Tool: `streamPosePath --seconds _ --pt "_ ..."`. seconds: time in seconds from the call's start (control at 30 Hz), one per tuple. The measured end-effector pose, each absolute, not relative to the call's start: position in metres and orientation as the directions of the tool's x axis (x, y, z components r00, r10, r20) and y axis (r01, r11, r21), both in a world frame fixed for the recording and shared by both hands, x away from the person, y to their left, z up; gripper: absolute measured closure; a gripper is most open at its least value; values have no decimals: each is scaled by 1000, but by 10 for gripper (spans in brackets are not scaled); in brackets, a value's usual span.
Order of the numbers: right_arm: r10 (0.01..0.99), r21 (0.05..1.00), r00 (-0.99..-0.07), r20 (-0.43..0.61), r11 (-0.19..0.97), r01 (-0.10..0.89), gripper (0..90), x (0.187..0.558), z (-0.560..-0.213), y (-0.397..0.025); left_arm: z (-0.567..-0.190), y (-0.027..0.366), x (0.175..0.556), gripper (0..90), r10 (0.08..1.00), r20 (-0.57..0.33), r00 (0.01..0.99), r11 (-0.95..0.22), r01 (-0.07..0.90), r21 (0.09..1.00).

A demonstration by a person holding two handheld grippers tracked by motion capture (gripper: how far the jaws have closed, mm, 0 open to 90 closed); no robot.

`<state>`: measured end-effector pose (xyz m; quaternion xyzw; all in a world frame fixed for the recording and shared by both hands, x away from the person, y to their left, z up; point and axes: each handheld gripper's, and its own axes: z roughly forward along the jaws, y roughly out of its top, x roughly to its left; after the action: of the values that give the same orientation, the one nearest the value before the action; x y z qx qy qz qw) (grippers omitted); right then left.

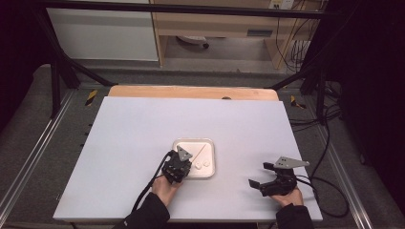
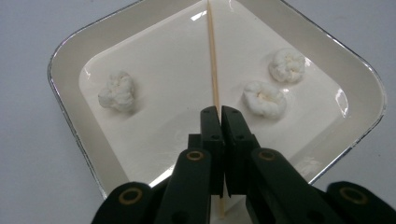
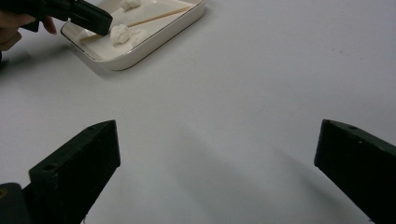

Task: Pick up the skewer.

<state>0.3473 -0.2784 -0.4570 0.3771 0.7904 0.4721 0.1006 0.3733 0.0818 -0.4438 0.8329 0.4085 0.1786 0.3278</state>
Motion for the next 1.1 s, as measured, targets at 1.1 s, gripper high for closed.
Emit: streamPosePath --seconds 1.1 --pt "686 819 -701 195 280 501 8 347 -457 -278 -445 95 389 854 726 63 685 -525 492 694"
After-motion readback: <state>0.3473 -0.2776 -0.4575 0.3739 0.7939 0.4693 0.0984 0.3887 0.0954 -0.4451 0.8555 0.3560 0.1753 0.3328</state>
